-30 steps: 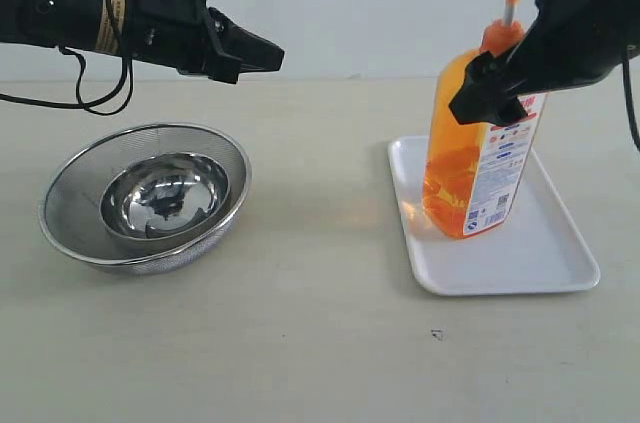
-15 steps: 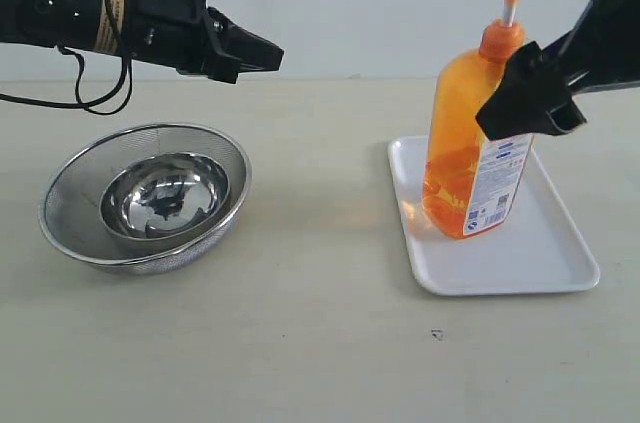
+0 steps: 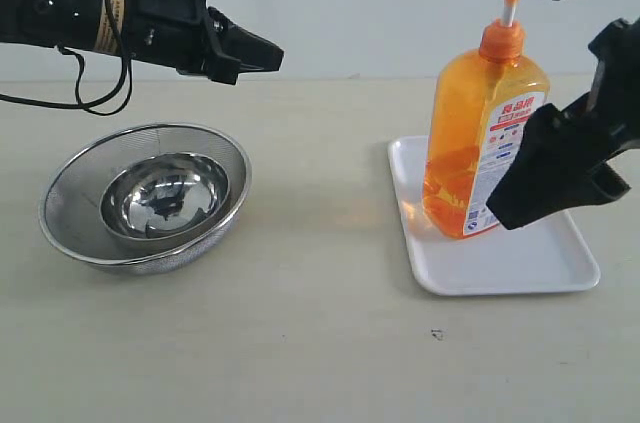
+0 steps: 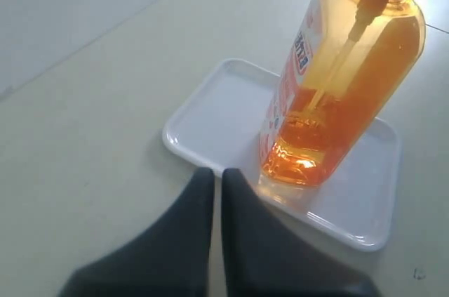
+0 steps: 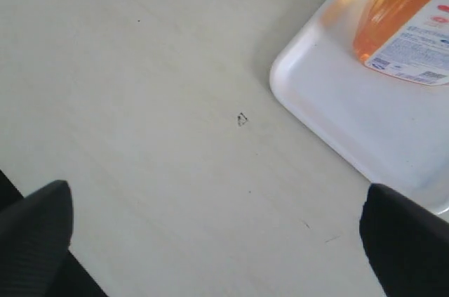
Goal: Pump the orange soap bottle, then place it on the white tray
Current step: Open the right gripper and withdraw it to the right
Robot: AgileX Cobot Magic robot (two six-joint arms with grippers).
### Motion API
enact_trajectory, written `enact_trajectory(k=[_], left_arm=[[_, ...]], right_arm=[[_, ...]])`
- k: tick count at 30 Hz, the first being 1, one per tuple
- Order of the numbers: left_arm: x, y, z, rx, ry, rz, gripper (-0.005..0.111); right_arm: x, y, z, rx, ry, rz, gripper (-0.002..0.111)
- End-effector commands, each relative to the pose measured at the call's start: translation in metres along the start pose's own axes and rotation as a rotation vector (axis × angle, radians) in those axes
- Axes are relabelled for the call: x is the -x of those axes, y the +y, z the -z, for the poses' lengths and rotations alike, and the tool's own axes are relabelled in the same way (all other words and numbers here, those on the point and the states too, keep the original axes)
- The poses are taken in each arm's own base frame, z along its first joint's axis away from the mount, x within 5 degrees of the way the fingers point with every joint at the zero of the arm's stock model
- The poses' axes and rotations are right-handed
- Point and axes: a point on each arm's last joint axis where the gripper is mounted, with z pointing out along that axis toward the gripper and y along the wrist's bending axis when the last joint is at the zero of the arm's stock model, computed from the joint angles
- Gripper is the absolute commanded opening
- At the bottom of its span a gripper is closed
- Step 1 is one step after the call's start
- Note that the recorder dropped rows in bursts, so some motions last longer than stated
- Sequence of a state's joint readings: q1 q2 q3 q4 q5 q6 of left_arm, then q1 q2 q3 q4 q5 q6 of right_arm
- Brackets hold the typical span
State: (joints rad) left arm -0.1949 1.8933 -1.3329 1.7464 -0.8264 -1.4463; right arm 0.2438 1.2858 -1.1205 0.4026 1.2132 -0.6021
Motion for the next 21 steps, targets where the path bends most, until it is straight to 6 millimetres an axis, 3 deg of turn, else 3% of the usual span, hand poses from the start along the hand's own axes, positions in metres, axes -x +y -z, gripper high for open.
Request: enact_trajectory(k=[1,7,10,14,17,18,21], left_arm=[[0.001,-0.001,0.003,-0.004,-0.004,-0.006,0.005],[0.001,-0.001,0.003,-0.004,-0.004,-0.006,0.005],[0.001,-0.001,0.003,-0.005,-0.004,-0.006,0.005],[0.001,-0.001,0.003,-0.008,-0.005,-0.006,0.005],[0.001,-0.002,0.002,-0.01,-0.005,-0.012,0.005],[0.0,-0.002,0.001,-0.01,-0.003,-0.026,0.005],[0.0,-0.006,-0.005,-0.018,0.004,-0.067,0.005]], right_arm=[[0.0,0.001,0.003,0.003,-0.008,0.004,0.105],[-0.002,-0.004,0.004,-0.056,0.015,-0.026,0.105],[-0.004,-0.007,0.004,-0.086,0.025,-0.049,0.096],[-0.004,-0.008,0.004,-0.098,0.03,-0.06,0.057],[-0.004,-0.008,0.004,-0.101,0.029,-0.058,0.006],[-0.005,-0.009,0.003,-0.103,0.031,-0.064,0.001],[-0.011,-0.015,-0.006,-0.154,0.043,-0.054,0.0]])
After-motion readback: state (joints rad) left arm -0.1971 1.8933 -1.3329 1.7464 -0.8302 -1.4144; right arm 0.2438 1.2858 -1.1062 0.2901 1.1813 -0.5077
